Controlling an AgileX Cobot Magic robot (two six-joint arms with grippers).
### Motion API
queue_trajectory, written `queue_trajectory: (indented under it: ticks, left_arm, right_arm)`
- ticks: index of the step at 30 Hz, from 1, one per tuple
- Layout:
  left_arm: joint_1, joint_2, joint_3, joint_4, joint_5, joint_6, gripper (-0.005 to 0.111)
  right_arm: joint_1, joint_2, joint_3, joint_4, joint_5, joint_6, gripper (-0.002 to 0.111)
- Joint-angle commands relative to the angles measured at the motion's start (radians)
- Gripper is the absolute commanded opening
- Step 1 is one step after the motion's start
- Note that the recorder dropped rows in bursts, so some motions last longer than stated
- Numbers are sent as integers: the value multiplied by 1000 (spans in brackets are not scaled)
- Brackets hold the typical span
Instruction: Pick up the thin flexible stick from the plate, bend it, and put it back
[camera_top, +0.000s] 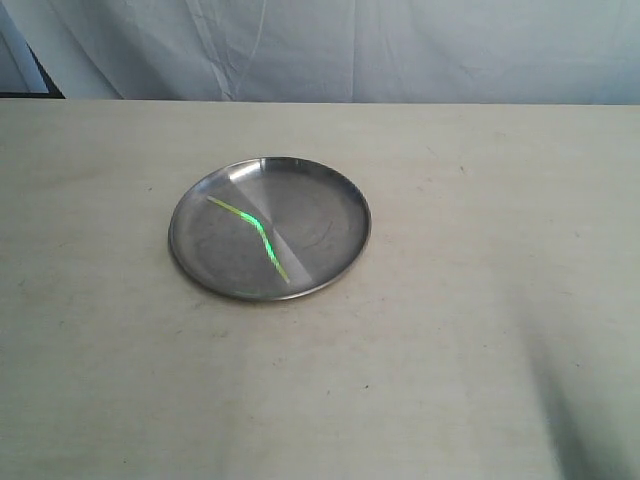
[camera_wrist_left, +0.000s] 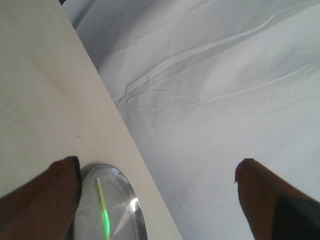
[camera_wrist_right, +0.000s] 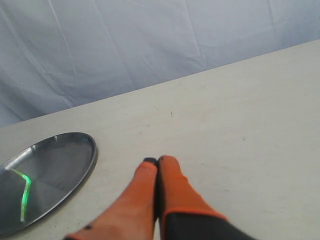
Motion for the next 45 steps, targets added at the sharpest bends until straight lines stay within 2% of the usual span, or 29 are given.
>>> queue_trajectory:
  ticks: [1,3,5,14,16,18,22,45]
  left_arm:
    - [21,-54,35,-30,-41,51,80]
    - [22,-72,35,-38,-54,141,80]
    - [22,-85,35,-111,-64,317,80]
    - [22,-84,35,-538,-139,1293,80]
    - [22,-84,35,-646,-98,1553,80]
    - [22,-84,35,-714,9,1724,80]
    - [22,-84,35,-726,79,1767,80]
    - [22,-84,35,-726,82,1767,80]
  right_arm:
    - [-6,-4,2,-2,-5,-5,1]
    - [-6,-4,2,-2,-5,-5,1]
    - [-6,-4,2,-2,-5,-5,1]
    - [-6,-4,2,-2,-5,-5,1]
    - [-6,-4,2,-2,-5,-5,1]
    - [-6,-4,2,-2,-5,-5,1]
    - [-6,-4,2,-2,-5,-5,1]
    - [-6,-4,2,-2,-5,-5,1]
